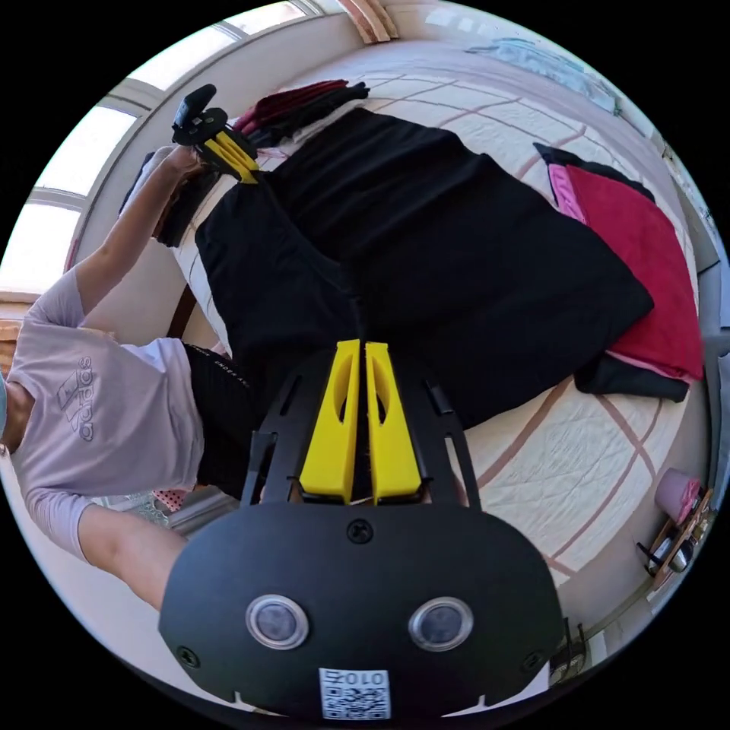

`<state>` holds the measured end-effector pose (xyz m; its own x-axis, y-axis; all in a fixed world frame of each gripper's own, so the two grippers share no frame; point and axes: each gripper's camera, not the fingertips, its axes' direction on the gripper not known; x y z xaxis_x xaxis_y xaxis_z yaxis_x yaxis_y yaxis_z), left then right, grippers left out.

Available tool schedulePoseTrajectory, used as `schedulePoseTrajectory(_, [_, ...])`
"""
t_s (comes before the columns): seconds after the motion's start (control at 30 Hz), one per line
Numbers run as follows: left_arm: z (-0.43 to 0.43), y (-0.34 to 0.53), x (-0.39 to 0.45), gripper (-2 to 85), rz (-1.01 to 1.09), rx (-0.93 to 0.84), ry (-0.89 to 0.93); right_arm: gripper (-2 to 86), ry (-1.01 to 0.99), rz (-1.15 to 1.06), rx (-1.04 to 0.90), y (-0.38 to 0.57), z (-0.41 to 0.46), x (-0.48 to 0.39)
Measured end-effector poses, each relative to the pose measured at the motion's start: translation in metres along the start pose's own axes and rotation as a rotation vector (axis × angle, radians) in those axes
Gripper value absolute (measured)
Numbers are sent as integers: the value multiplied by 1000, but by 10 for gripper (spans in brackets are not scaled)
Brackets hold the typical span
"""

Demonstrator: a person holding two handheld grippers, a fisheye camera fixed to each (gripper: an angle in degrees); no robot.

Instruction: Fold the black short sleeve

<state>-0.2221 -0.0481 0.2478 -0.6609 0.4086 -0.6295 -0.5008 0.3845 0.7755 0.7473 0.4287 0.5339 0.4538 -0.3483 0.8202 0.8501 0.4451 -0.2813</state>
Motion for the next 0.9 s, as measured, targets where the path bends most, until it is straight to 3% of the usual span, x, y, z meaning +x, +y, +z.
schedulePoseTrajectory(0.37, [30, 5, -34, 5, -97, -20, 48, 33, -74, 45, -22, -4, 41, 35])
schedulePoseTrajectory(0.5, [48, 6, -34, 20, -163, -64, 5, 48, 14, 87, 61, 14, 41, 21])
schedulePoseTrajectory(0.6, [27, 26, -19, 44, -258, 58, -122, 60, 158, 166, 288, 62, 11, -7])
schedulePoseTrajectory(0.7, [-23, 80, 20, 68, -402, 294, -313, 65, 270, 225, 522, 139, -12, -52])
schedulePoseTrajectory(0.77, [-49, 138, 65, 79, -499, 424, -383, 68, 346, 239, 580, 185, -8, -82])
schedulePoseTrajectory(0.9, [-34, 207, 127, 89, -544, 436, -396, 76, 368, 252, 561, 267, 44, -129])
